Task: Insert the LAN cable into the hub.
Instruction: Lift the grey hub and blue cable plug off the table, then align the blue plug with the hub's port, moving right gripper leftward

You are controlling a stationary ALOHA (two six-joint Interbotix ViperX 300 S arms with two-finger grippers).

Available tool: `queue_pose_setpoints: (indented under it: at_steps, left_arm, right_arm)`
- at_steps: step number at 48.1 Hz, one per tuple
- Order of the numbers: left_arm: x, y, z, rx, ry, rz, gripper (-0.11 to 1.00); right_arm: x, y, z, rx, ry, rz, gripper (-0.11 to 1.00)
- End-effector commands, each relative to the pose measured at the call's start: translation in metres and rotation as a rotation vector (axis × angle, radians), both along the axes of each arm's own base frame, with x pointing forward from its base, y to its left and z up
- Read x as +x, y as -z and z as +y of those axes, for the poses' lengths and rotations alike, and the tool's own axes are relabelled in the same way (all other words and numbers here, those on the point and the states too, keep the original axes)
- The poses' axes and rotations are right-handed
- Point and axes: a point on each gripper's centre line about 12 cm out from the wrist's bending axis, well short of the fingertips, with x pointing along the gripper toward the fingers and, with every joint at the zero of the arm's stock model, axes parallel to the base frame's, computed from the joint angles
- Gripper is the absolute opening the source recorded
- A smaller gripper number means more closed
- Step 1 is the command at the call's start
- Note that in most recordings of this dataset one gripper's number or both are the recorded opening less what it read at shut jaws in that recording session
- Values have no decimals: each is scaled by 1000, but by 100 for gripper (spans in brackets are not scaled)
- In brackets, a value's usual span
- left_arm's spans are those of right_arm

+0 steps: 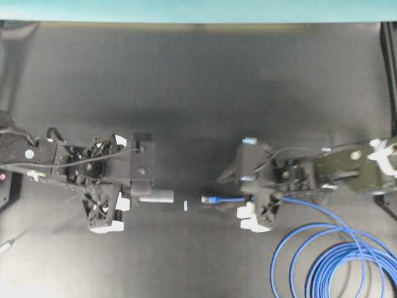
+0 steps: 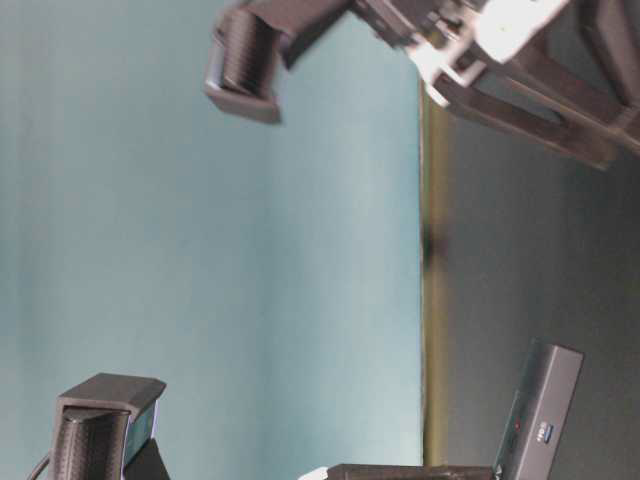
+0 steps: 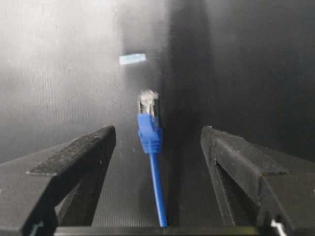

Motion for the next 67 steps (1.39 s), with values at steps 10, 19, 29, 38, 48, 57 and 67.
queue_pose_setpoints:
  at_steps: [10, 19, 29, 38, 48, 57, 67]
  left_arm:
    - [4, -10, 0, -12, -12, -31, 29]
    - [5, -10, 0, -17, -18, -33, 29]
    - [5, -10, 0, -16, -16, -31, 29]
    - [5, -10, 0, -7, -5, -33, 29]
    - [8, -15, -2, 47, 66, -72, 29]
    - [14, -19, -3, 99, 128, -96, 29]
    - [21, -21, -2, 104, 128, -102, 29]
  right_arm:
    - [4, 14, 3, -11, -12, 23, 68]
    - [4, 23, 5, -14, -17, 45, 66]
    - [5, 27, 12, -16, -36, 46, 47]
    - [3, 25, 16, -3, -36, 26, 13]
    - [12, -12, 20, 73, 6, -72, 13]
    - [18, -44, 18, 110, 27, -141, 13]
    - [26, -49, 20, 113, 25, -136, 13]
